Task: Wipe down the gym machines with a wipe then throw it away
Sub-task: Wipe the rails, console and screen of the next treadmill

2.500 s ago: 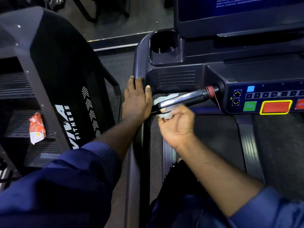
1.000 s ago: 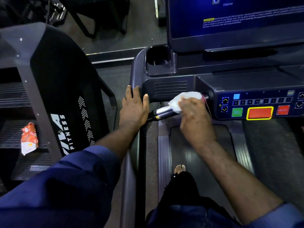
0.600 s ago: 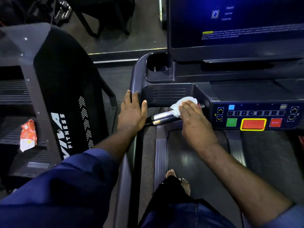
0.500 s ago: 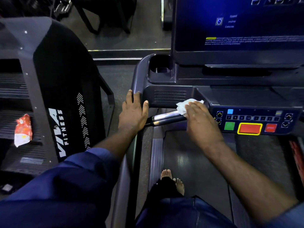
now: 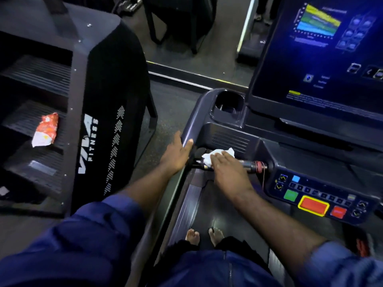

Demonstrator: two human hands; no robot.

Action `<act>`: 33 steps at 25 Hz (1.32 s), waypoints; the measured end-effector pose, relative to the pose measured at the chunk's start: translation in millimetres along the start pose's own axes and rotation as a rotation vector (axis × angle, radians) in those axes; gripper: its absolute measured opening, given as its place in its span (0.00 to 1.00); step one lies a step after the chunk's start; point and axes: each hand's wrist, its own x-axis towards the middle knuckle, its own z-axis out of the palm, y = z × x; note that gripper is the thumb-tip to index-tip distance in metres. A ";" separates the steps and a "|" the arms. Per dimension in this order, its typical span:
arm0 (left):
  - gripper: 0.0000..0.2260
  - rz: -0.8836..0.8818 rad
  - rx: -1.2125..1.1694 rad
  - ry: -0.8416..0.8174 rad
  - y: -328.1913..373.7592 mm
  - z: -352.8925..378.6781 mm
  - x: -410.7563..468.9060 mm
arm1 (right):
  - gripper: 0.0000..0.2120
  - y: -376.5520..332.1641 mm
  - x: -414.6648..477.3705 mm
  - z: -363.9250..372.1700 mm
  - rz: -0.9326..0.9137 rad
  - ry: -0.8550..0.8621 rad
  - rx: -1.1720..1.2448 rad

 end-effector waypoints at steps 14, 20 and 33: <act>0.28 -0.391 0.288 0.037 -70.9 10.3 -177.5 | 0.31 -38.5 61.1 36.6 -0.442 -0.053 0.273; 0.28 -0.365 0.363 0.213 -81.2 22.4 -196.0 | 0.23 -55.7 16.8 28.0 -0.894 -0.095 0.438; 0.26 -0.304 0.343 0.244 -83.3 22.9 -194.3 | 0.18 -49.1 37.9 24.3 -0.879 -0.017 0.218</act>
